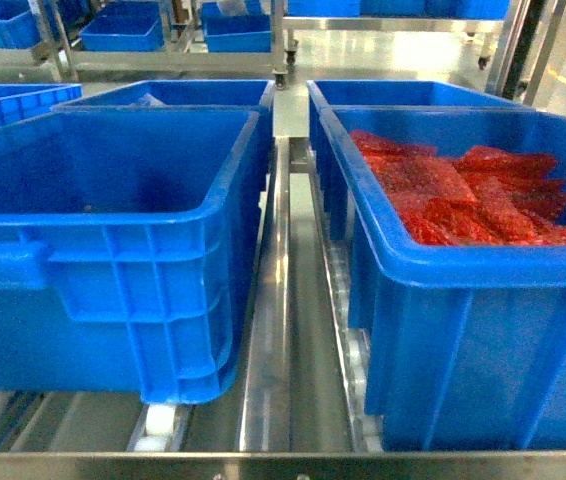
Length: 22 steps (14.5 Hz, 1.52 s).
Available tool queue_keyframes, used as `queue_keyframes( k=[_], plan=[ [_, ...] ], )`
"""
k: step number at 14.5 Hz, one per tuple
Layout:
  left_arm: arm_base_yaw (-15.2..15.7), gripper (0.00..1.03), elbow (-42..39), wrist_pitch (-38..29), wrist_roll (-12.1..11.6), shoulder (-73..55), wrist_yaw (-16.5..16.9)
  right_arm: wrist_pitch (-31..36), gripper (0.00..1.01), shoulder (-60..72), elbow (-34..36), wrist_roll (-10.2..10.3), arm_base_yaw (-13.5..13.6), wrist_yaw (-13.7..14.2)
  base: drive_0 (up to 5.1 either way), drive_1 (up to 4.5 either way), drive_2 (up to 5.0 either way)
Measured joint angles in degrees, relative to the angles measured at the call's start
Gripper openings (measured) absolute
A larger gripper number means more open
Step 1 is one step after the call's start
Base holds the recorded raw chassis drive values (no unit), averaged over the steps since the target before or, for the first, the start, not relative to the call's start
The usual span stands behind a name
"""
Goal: Pick blue part to blue bin on bottom shelf
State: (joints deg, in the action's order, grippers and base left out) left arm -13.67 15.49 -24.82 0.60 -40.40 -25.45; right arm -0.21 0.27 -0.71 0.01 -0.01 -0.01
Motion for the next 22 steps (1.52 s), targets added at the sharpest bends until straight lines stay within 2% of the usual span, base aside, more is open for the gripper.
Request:
queue_keyframes(
  k=[10, 22],
  plan=[
    [0.09, 0.43, 0.00, -0.04, 0.00, -0.11, -0.02, -0.07, 0.98, 0.00, 0.00, 0.00, 0.00, 0.02, 0.0, 4.23, -4.3],
    [0.09, 0.43, 0.00, -0.02, 0.00, -0.02, -0.02, -0.07, 0.98, 0.00, 0.00, 0.00, 0.00, 0.02, 0.0, 0.00, 0.0]
  ],
)
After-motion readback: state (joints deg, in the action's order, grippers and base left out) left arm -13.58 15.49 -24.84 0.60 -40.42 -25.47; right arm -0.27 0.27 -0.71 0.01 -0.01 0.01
